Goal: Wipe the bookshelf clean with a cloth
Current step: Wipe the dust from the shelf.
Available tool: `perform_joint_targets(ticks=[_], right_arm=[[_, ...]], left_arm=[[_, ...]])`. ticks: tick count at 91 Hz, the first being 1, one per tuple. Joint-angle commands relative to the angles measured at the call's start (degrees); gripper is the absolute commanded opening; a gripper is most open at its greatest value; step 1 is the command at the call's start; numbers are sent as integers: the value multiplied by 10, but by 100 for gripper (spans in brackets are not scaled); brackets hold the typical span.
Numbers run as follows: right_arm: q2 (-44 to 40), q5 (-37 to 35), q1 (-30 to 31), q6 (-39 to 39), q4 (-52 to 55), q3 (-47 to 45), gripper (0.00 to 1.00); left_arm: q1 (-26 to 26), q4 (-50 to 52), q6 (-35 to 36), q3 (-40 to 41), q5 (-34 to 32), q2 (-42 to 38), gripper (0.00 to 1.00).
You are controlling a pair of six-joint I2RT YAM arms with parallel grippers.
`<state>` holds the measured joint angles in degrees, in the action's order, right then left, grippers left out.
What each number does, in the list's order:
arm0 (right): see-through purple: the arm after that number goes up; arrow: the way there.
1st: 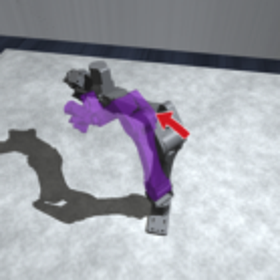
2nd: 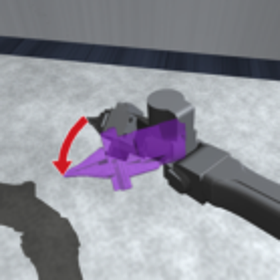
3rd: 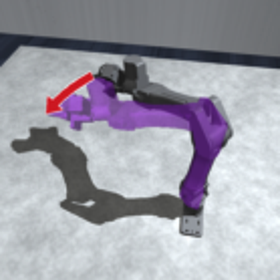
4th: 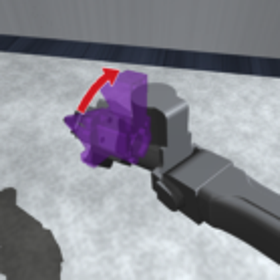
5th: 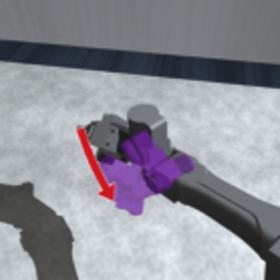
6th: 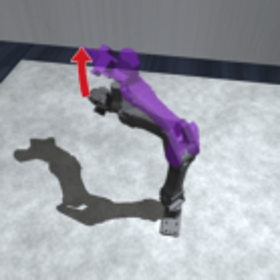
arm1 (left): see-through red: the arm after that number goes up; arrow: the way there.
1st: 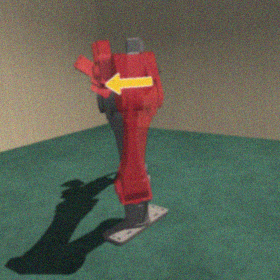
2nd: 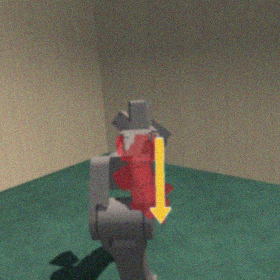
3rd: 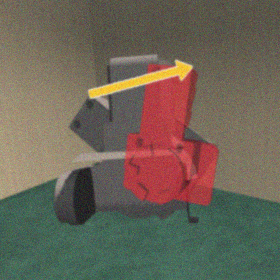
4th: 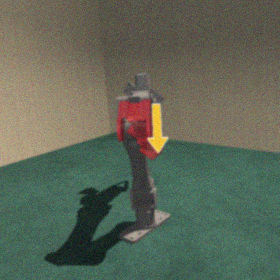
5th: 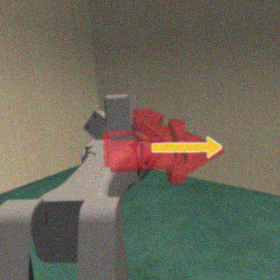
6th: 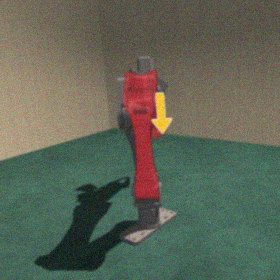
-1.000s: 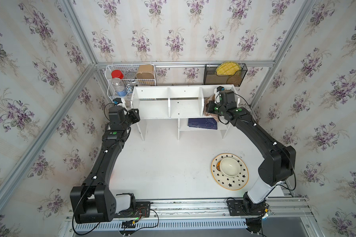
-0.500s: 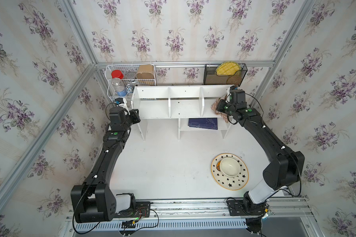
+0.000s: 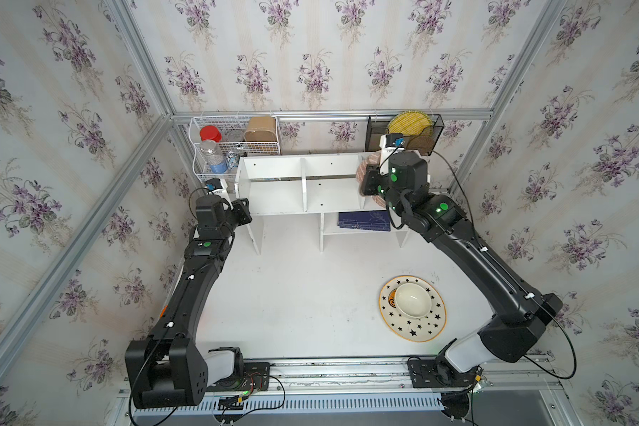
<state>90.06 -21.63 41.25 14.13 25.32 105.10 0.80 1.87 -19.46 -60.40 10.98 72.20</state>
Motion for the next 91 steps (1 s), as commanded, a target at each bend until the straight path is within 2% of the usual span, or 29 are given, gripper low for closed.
perform_joint_targets(ticks=[1,18,31,48,69,91], right_arm=[[35,-20,32,-22,11,29,0],[152,-6,36,-10,19,121,0],[232,-54,26,9,60,190,0],[247,-16,8,38,38,158,0],[262,82,16,73,-1,129,0],[241,38,13,90,-4,79,0]], left_arm=[[0,-7,-46,-9,44,6,16],[2,8,-44,-39,61,30,8],[2,-4,-45,-33,67,31,5],[3,-10,-47,-32,69,34,3],[2,-16,-56,-31,79,39,0],[2,-16,-61,-26,81,36,0]])
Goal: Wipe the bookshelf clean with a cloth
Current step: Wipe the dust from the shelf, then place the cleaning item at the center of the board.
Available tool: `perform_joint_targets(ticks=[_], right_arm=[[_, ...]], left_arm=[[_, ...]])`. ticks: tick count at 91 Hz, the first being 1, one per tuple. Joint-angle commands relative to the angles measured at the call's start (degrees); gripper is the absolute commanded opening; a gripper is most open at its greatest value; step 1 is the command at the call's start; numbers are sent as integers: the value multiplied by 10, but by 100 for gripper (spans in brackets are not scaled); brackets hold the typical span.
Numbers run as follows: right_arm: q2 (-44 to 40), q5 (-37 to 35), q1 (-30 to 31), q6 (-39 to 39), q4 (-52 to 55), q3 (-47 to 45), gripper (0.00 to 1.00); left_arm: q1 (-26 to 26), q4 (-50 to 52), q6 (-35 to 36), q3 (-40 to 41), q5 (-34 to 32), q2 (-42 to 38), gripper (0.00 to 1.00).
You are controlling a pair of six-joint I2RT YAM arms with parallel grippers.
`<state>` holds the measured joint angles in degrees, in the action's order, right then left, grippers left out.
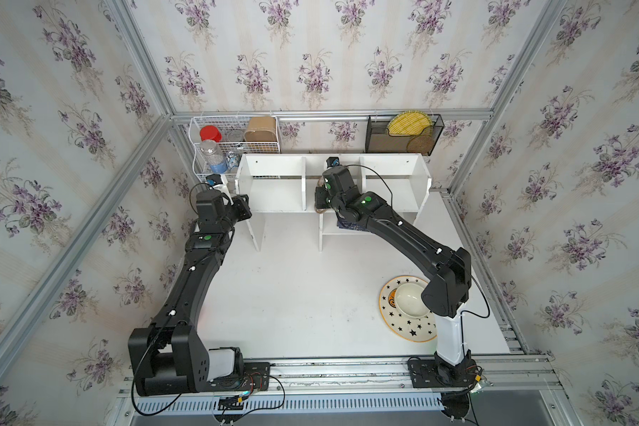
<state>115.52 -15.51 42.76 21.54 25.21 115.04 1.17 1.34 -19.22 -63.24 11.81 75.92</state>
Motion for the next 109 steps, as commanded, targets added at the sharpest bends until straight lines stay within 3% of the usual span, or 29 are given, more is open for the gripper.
perform_joint_targets(ticks=[1,21,32,54,67,84,97,109], right_arm=[[-16,-27,-4,16,-2,-23,0],[-63,-53,-30,28,-12,-79,0],[-52,-4,-25,17,-21,-63,0],[-44,-15,-2,13,1,-35,0],[-136,-22,34,-16,-21,-103,0],[-320,-66,184,-108,-83,-299,0],[-426,-64,226,-27,-92,-445,0],[-462,-53,227,41,-131,-568,0]], left_arm=[[-1,-11,-63,2,73,-2,0],[-1,-8,-61,3,69,-4,0],[-1,-6,-60,1,70,-4,0],[-1,-4,-57,3,68,-7,0],[-1,2,-51,6,58,-17,13],[-2,52,-42,-8,15,-46,43],[-2,101,-27,-26,-24,-101,78],[-2,144,-14,-25,-58,-157,81]])
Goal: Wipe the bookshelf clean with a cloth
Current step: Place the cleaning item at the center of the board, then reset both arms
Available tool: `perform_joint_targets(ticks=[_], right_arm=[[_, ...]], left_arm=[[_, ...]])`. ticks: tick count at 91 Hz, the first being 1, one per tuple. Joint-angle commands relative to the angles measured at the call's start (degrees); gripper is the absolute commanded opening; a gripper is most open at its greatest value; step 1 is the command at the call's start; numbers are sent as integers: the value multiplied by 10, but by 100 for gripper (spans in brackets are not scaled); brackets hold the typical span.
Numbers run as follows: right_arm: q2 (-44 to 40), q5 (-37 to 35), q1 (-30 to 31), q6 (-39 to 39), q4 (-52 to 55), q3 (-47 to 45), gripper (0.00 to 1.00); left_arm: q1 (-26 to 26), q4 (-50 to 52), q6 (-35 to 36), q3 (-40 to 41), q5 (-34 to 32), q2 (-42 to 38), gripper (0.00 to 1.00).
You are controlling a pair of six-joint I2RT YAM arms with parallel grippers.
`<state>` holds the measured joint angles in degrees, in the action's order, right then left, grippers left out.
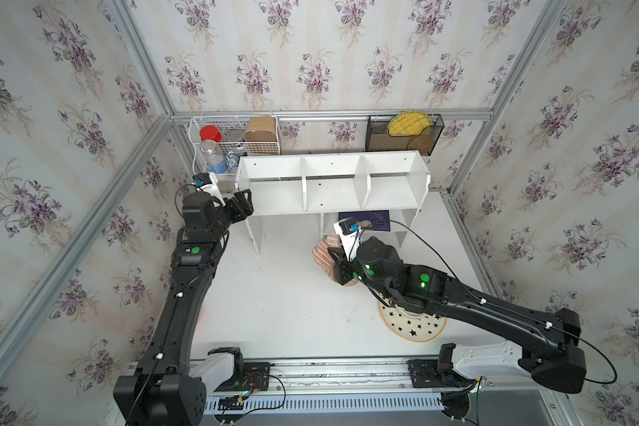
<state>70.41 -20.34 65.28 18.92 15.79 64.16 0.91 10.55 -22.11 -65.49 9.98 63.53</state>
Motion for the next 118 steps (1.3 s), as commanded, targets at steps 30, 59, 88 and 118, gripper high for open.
perform_joint_targets(ticks=[30,59,88,118], right_arm=[[190,117,-102,151,-232,-162,0],[166,89,-108,136,-186,-161,100],[-106,-81,-218,96,-20,-171,100],[-295,-294,-444,-40,-317,-419,100]], left_arm=[[-28,129,-1,77,-6,-115,83],[-177,131,49,109,-150,-115,84],[-173,-85,172,186,-376,-64,84],[-66,-389,202,386,-376,45,84]])
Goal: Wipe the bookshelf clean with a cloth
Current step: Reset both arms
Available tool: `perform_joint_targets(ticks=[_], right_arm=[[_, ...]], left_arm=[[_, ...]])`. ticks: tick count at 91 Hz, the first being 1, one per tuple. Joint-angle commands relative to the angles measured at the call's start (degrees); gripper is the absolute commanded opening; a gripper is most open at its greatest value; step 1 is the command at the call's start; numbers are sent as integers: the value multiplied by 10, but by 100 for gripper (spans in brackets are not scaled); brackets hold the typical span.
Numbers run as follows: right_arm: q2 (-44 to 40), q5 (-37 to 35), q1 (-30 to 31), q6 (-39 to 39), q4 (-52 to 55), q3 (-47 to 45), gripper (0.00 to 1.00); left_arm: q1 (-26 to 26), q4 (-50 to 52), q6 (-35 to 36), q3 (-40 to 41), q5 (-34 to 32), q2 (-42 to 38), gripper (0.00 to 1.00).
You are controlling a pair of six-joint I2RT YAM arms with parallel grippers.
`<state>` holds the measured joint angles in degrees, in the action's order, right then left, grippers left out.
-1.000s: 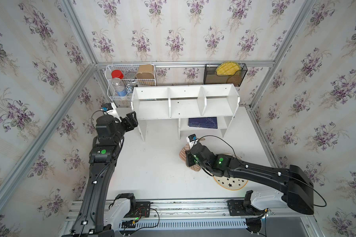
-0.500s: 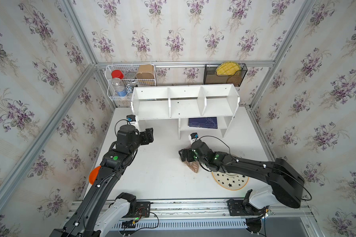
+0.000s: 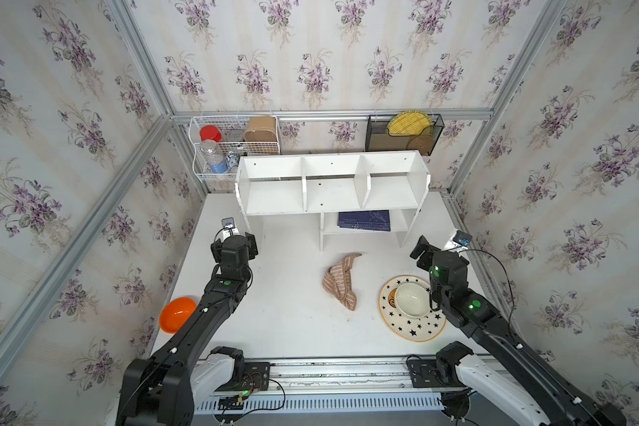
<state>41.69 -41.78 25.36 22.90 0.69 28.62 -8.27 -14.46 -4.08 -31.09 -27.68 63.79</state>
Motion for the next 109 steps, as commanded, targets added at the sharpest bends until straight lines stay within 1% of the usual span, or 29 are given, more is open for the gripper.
perform_joint_targets(ticks=[1,5,9,14,22,26,28,30,33,42,44,46,48,50,54,56,58,61,63,65,67,71,77,84,87,93,103,109], right_arm=[[-4,-84,-54,-82,-182,-72,100],[16,-105,-86,-91,-242,-106,100],[50,-121,-115,-93,-292,-137,100],[98,-115,-140,-99,-389,-179,100],[190,-55,-153,-153,-583,-239,100],[234,-2,-154,-177,-698,-266,100],[260,24,-154,-185,-737,-278,100],[287,46,-154,-187,-798,-285,100],[321,65,-154,-189,-876,-295,100],[463,126,-153,-235,-1040,-291,100],[471,159,-151,-251,-1016,-285,100],[461,202,-152,-256,-967,-276,100],[451,227,-154,-258,-923,-260,100],[456,232,-157,-256,-911,-245,100],[502,201,-163,-255,-933,-222,100],[496,205,-168,-250,-893,-212,100],[478,215,-175,-230,-821,-197,100],[458,251,-201,-205,-773,-178,100],[469,266,-214,-197,-784,-176,100],[476,269,-214,-202,-803,-181,100],[473,273,-213,-200,-799,-182,100],[458,268,-216,-190,-774,-179,100],[469,266,-217,-196,-809,-187,100],[465,271,-216,-194,-781,-179,100],[470,281,-216,-201,-791,-178,100],[465,306,-216,-210,-767,-167,100],[466,319,-217,-216,-766,-168,100],[468,319,-216,-216,-770,-169,100]], left_arm=[[28,-152,27,49,0,49,84],[29,-211,36,79,-18,79,84],[29,-262,26,101,-32,104,84],[30,-316,22,109,-12,135,84],[31,-380,37,117,35,186,84],[33,-402,48,117,53,202,84],[34,-391,46,115,69,202,84],[37,-382,46,113,81,200,84],[40,-380,47,111,94,202,84],[45,-370,61,108,146,216,84],[45,-390,62,111,147,223,84],[47,-422,57,116,144,237,84],[50,-446,59,121,145,248,84],[52,-454,59,124,146,255,84],[55,-429,50,122,150,247,84],[56,-421,46,120,151,243,84],[57,-421,45,119,151,242,84],[59,-431,46,120,150,245,84],[59,-435,48,121,150,248,84],[59,-435,49,121,150,249,84],[59,-432,48,120,150,247,84],[59,-429,47,120,150,245,84],[58,-433,49,121,149,247,84],[57,-425,50,117,150,246,84],[57,-414,52,112,153,247,84],[55,-379,55,93,155,247,84],[53,-395,59,97,154,250,84],[53,-385,58,94,154,248,84]])
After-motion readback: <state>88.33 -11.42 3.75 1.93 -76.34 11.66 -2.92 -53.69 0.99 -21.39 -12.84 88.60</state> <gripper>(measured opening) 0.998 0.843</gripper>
